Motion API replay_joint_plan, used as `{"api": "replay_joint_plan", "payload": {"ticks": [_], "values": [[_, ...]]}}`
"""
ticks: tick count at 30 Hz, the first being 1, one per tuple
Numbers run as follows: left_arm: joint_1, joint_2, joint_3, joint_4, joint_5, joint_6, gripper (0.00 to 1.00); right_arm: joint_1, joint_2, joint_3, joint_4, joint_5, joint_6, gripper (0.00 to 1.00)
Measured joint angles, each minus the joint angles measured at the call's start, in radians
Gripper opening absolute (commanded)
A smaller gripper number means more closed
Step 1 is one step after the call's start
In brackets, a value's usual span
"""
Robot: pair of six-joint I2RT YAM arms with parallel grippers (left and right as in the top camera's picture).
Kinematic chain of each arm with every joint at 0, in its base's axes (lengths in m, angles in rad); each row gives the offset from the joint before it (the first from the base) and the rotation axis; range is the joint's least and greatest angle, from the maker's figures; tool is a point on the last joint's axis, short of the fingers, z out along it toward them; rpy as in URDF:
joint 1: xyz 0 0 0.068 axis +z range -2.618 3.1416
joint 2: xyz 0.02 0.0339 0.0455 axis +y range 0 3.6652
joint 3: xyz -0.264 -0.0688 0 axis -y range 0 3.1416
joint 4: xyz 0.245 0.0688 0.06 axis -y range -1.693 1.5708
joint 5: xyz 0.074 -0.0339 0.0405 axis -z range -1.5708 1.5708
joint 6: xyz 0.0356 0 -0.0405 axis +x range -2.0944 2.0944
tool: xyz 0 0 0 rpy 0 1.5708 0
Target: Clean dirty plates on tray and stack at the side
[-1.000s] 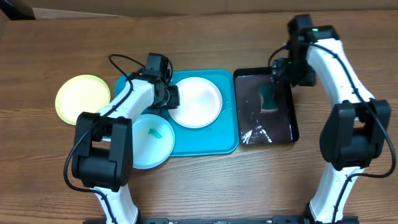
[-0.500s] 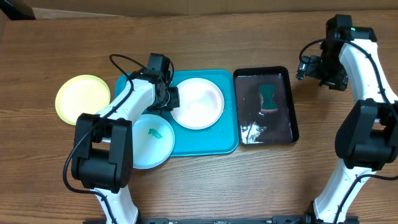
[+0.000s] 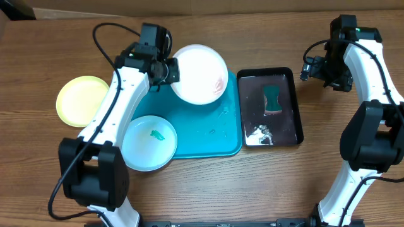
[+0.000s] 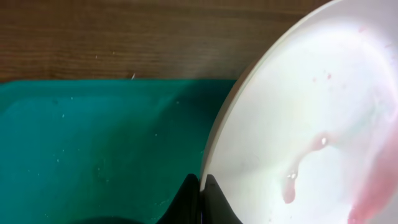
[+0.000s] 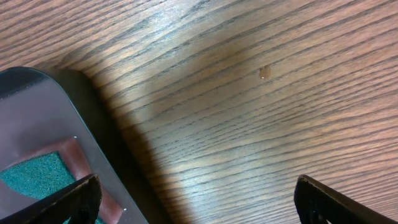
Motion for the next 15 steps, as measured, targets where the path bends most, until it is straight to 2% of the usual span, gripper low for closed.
{"api": "replay_joint_plan", "payload": {"ticks": [8, 15], "values": [[-0.091, -0.004, 0.004, 0.01, 0.0, 0.0, 0.04, 0.0, 0.0, 0.0, 0.001, 0.0, 0.001, 1.0], [-0.219, -0.004, 0.004, 0.034, -0.099, 0.005, 0.04, 0.0, 0.0, 0.0, 0.001, 0.0, 0.001, 1.0]]}}
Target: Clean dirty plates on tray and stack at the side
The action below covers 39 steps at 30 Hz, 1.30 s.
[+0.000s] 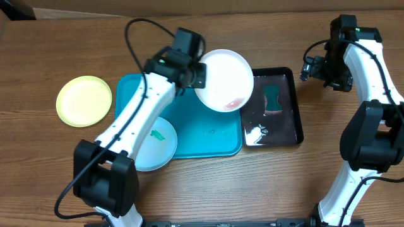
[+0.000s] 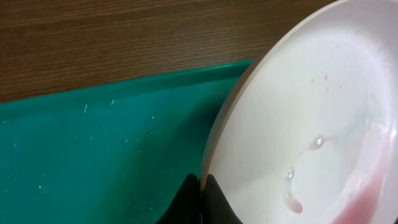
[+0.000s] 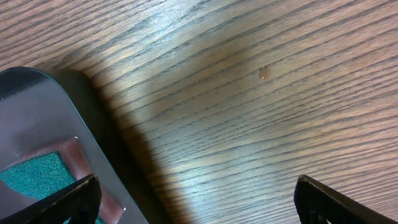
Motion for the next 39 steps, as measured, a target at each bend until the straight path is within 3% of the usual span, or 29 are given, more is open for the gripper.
{"api": "replay_joint_plan", "payload": {"ticks": [8, 18, 26, 32, 39], "values": [[-0.171, 0.0, 0.0, 0.029, -0.192, 0.037, 0.04, 0.0, 0.0, 0.0, 0.0, 0.0, 0.0, 1.0], [-0.463, 0.0, 0.0, 0.081, -0.638, 0.135, 0.04, 0.0, 0.0, 0.0, 0.0, 0.0, 0.0, 1.0], [-0.668, 0.0, 0.0, 0.202, -0.996, 0.295, 0.04, 0.0, 0.0, 0.0, 0.0, 0.0, 0.0, 1.0], [-0.743, 0.0, 0.0, 0.229, -1.155, 0.373, 0.04, 0.0, 0.0, 0.0, 0.0, 0.0, 0.0, 1.0], [-0.755, 0.0, 0.0, 0.23, -1.217, 0.4, 0.04, 0.0, 0.0, 0.0, 0.0, 0.0, 0.0, 1.0]]}}
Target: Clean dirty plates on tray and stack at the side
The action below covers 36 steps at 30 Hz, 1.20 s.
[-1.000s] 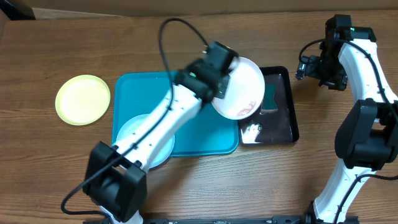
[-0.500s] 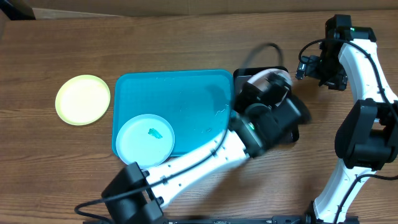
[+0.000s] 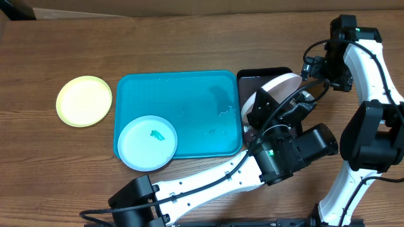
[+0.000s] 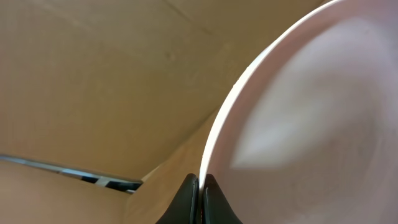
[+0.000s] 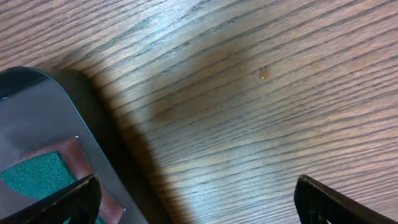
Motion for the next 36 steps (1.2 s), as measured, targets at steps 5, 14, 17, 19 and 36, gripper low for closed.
{"api": "replay_joint_plan", "payload": {"ticks": [5, 14, 17, 19, 36], "values": [[0.0, 0.0, 0.0, 0.004, -0.01, 0.011, 0.04, 0.0, 0.0, 0.0, 0.0, 0.0, 0.0, 1.0], [0.0, 0.0, 0.0, 0.033, -0.037, 0.029, 0.04, 0.0, 0.0, 0.0, 0.001, 0.0, 0.0, 1.0], [0.0, 0.0, 0.0, 0.034, -0.04, 0.037, 0.04, 0.0, 0.0, 0.0, 0.0, 0.0, 0.0, 1.0], [0.0, 0.0, 0.0, 0.034, -0.04, 0.037, 0.05, 0.0, 0.0, 0.0, 0.0, 0.0, 0.0, 1.0], [0.26, 0.0, 0.006, -0.263, 0.594, -0.352, 0.04, 0.0, 0.0, 0.0, 0.0, 0.0, 0.0, 1.0]]}}
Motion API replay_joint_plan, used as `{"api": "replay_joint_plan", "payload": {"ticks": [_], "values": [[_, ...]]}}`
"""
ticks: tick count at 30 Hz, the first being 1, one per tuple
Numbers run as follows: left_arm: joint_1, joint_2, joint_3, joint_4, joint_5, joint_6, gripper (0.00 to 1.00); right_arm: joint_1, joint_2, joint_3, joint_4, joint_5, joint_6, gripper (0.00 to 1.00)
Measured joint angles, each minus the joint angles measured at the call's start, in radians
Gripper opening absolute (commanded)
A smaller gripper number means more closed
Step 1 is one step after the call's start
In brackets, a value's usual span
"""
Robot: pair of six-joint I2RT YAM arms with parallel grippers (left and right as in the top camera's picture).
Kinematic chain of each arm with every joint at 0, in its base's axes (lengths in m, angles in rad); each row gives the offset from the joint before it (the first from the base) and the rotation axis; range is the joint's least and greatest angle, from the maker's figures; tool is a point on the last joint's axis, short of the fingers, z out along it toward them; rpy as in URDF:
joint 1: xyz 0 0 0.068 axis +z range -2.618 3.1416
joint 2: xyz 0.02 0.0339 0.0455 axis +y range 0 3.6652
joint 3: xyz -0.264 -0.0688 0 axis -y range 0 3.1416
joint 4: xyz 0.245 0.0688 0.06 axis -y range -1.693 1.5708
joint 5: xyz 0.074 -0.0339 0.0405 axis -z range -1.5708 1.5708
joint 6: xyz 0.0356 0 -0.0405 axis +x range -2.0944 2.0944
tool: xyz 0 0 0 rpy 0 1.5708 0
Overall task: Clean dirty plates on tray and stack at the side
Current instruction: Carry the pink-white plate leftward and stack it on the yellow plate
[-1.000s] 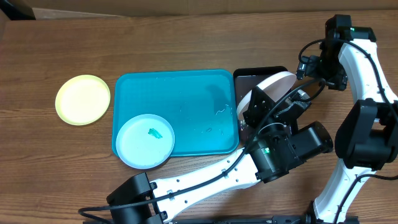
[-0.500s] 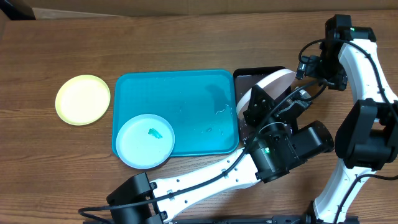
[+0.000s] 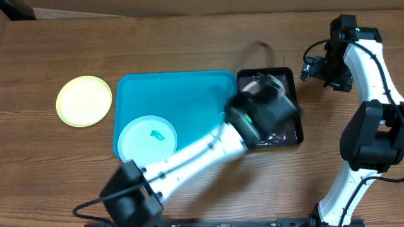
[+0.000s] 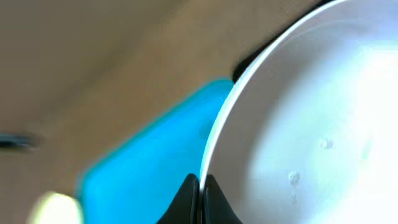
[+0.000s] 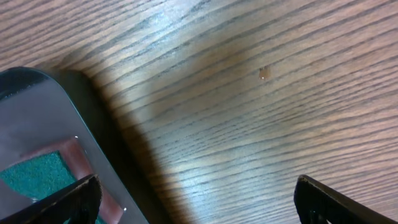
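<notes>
My left gripper [image 4: 200, 188] is shut on the rim of a white plate [image 4: 311, 124] with a few water drops on it. In the overhead view the blurred left arm [image 3: 255, 116] reaches over the black wash tray [image 3: 297, 129] and hides the plate. A light blue plate [image 3: 148, 142] with a green smear lies on the teal tray [image 3: 183, 94]. A yellow plate [image 3: 84, 101] lies on the table to the left. My right gripper [image 5: 199, 205] hangs open over bare wood beside the black tray's corner [image 5: 37, 118].
A green sponge [image 5: 28, 174] lies in the black tray. The right arm [image 3: 360, 57] stands at the far right of the table. Brown cardboard lines the table's back edge.
The left wrist has turned: its camera faced the cardboard wall, and now it looks down on the teal tray and black tray. The plate is still held. The right arm has not moved.
My left gripper held the pink-stained white plate over the teal tray's far edge. It then had it over the seam between the two trays. Later the plate stood on edge above the black tray; now it is turned downward there, pink stain gone from view.
</notes>
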Motion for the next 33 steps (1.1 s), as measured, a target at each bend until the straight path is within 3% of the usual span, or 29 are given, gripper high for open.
{"api": "replay_joint_plan", "payload": {"ticks": [5, 10, 14, 17, 22, 33], "values": [[0.282, 0.0, 0.0, -0.061, 0.48, -0.08, 0.04, 0.0, 0.0, 0.0, 0.0, 0.0, 0.0, 1.0], [0.599, 0.0, 0.001, -0.125, 0.985, -0.087, 0.04, 0.0, 0.0, 0.0, 0.0, 0.0, 0.0, 1.0], [0.796, 0.0, 0.001, -0.156, 1.18, -0.079, 0.04, 0.0, 0.0, 0.0, 0.0, 0.0, 0.0, 1.0], [0.942, 0.0, 0.001, -0.168, 1.248, -0.067, 0.04, 0.0, 0.0, 0.0, 0.0, 0.0, 0.0, 1.0], [1.175, 0.0, 0.0, -0.171, 1.237, -0.056, 0.04, 0.0, 0.0, 0.0, -0.001, 0.0, 0.0, 1.0], [1.575, 0.0, -0.169, -0.018, 0.969, -0.117, 0.04, 0.0, 0.0, 0.0, 0.0, 0.0, 0.0, 1.0]]}}
